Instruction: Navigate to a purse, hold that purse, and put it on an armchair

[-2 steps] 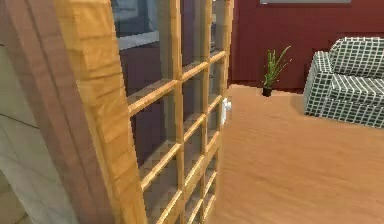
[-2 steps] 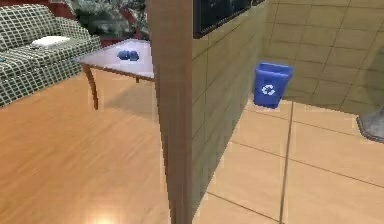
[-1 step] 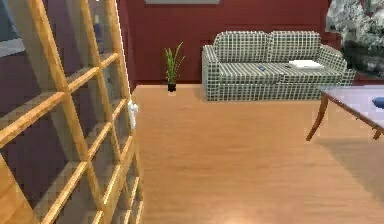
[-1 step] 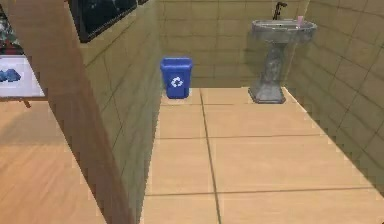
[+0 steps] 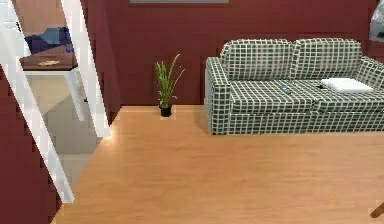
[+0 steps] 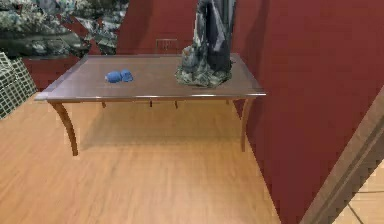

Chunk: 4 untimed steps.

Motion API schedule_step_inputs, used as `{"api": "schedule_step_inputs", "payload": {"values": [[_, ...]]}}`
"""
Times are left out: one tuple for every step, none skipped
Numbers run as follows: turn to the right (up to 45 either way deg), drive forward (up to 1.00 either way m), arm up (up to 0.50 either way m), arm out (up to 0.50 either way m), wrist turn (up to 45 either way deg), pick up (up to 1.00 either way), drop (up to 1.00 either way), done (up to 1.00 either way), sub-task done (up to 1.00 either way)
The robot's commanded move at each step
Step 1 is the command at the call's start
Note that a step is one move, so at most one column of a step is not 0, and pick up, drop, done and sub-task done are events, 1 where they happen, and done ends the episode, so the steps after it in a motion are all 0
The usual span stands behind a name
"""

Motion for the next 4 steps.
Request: {"api": "schedule_step_inputs", "payload": {"values": [[0.0, 0.3, 0.0, 0.0, 0.0, 0.0, 0.0, 0.0, 0.0], [-24.0, 0.0, 0.0, 0.0, 0.0, 0.0, 0.0, 0.0, 0.0], [0.0, 1.0, 0.0, 0.0, 0.0, 0.0, 0.0, 0.0, 0.0], [-3.0, 0.0, 0.0, 0.0, 0.0, 0.0, 0.0, 0.0, 0.0]]}}
